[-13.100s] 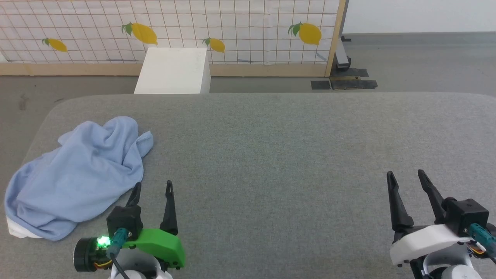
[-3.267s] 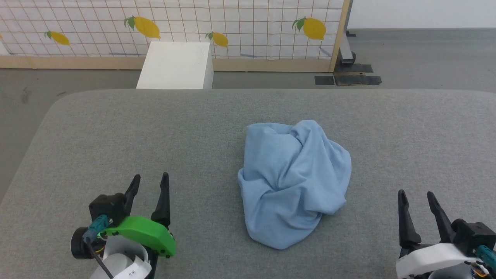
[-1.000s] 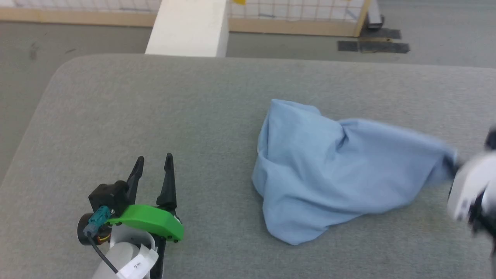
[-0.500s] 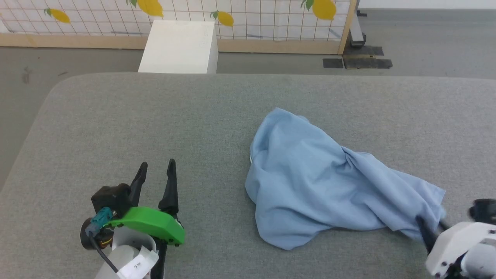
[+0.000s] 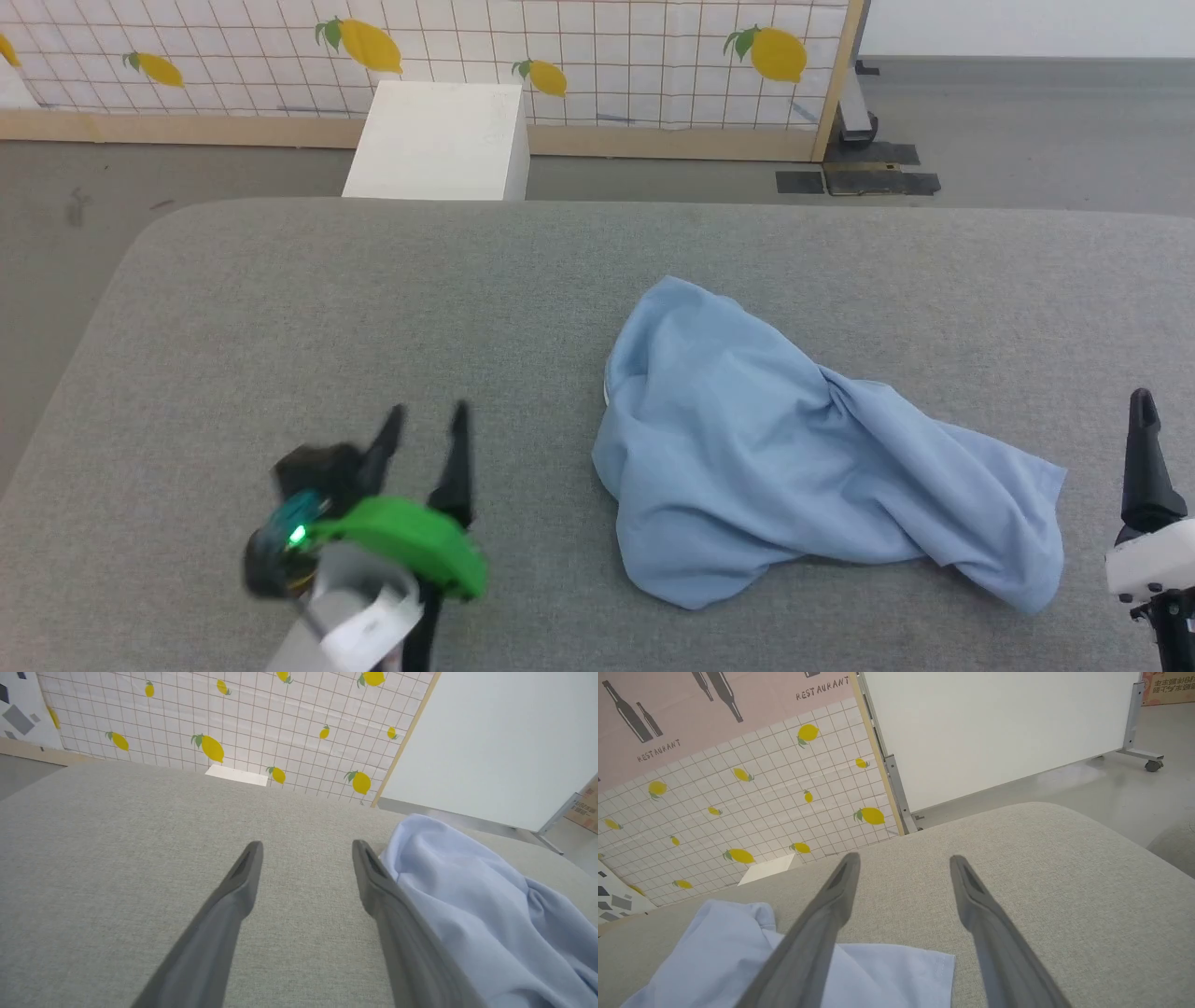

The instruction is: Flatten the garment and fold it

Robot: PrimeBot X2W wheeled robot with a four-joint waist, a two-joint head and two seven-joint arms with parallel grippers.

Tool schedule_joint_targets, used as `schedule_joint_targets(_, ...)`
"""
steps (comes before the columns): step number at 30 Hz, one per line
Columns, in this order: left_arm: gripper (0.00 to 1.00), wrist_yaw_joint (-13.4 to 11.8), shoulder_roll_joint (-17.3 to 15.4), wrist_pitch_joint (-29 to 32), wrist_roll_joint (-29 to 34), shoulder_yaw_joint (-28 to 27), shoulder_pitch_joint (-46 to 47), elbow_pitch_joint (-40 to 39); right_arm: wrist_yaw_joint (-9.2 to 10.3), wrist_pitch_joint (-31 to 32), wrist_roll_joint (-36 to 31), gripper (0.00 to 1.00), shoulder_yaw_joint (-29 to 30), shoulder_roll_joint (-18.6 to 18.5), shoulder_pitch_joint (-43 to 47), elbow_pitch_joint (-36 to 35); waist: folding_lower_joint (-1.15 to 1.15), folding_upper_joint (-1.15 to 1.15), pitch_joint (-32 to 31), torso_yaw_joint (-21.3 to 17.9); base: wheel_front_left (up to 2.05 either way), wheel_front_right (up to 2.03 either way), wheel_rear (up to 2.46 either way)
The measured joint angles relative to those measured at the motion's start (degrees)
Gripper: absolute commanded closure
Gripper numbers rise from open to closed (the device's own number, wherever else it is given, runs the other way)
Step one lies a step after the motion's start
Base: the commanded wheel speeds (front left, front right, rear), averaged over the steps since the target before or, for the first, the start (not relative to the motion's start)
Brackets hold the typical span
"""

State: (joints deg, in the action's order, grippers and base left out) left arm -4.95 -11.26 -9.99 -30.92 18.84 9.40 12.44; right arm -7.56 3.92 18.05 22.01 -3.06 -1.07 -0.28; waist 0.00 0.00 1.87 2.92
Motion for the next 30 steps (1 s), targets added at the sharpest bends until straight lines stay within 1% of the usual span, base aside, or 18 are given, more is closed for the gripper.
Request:
schedule_joint_targets(3,0.00,0.98,1.58,5.25,-0.18,2.93,4.90,1.41,0.00,-0.35,-0.34,0.00,-0.14,0.04,-0.16,0.52,0.00,0.00,0.13,-0.01,0.00,0.00,0.00)
schedule_joint_targets(5,0.00,2.09,2.75,9.53,-0.25,4.82,10.14,2.90,0.00,-0.32,-0.46,0.00,-0.68,0.05,-0.56,0.76,0.00,0.00,0.46,-0.21,0.00,0.00,0.00)
schedule_joint_targets(7,0.00,2.67,3.80,14.39,-0.26,6.68,15.30,4.92,0.00,-0.22,-0.46,0.00,-1.16,0.08,-1.21,0.69,0.00,0.00,0.96,-0.47,0.00,0.00,0.00)
schedule_joint_targets(10,0.00,3.01,4.95,23.74,0.09,9.71,22.92,9.61,0.00,0.19,-0.44,0.00,-2.29,0.11,-2.18,0.60,0.00,0.00,2.15,-1.06,0.00,0.00,0.00)
schedule_joint_targets(13,0.00,3.15,5.92,34.82,0.29,13.27,29.06,14.99,0.00,0.27,-0.44,0.00,-2.61,0.15,-3.15,0.67,0.00,0.00,3.66,-1.99,0.00,0.00,0.00)
schedule_joint_targets(14,0.00,3.18,6.19,37.61,0.30,14.02,30.23,16.44,0.00,0.29,-0.44,0.00,-2.69,0.15,-3.42,0.78,0.00,0.00,4.06,-2.31,0.00,0.00,0.00)
schedule_joint_targets(16,0.00,3.82,6.51,45.46,0.18,16.44,32.45,19.61,0.00,0.13,-0.44,0.00,-2.64,0.16,-3.76,0.92,0.00,0.00,5.04,-3.19,0.00,0.00,0.00)
schedule_joint_targets(19,0.00,3.90,6.53,53.05,0.74,19.06,34.09,22.79,0.00,-0.21,-0.43,0.00,-2.26,0.15,-3.83,1.36,0.00,0.00,6.41,-4.45,0.00,0.00,0.00)
schedule_joint_targets(22,0.00,4.35,6.11,57.49,1.38,21.04,34.92,24.68,0.00,-0.69,-0.32,0.00,-1.94,0.15,-3.85,1.79,0.00,0.00,7.78,-5.52,0.00,0.00,0.00)
schedule_joint_targets(27,0.00,4.98,6.03,60.71,0.90,22.25,34.94,26.04,0.00,-1.51,-0.09,0.00,-1.86,0.14,-3.98,2.30,0.00,0.00,9.65,-6.67,0.00,0.00,0.00)
schedule_joint_targets(28,0.56,5.00,6.08,61.13,0.56,22.15,34.94,26.04,0.00,-1.63,-0.08,0.00,-1.86,0.14,-4.10,2.49,0.00,0.00,9.96,-6.78,0.00,0.00,0.00)
schedule_joint_targets(29,1.00,5.31,6.08,61.22,0.13,21.87,34.94,25.93,0.00,-1.76,-0.08,0.00,-1.89,0.14,-4.25,2.67,0.00,0.00,10.20,-6.81,0.00,0.00,0.00)
schedule_joint_targets(30,1.00,5.49,6.11,61.21,-0.58,21.43,34.91,25.81,0.00,-1.87,-0.08,0.00,-1.99,0.14,-4.46,2.80,0.00,0.00,10.37,-6.72,0.00,0.00,0.00)
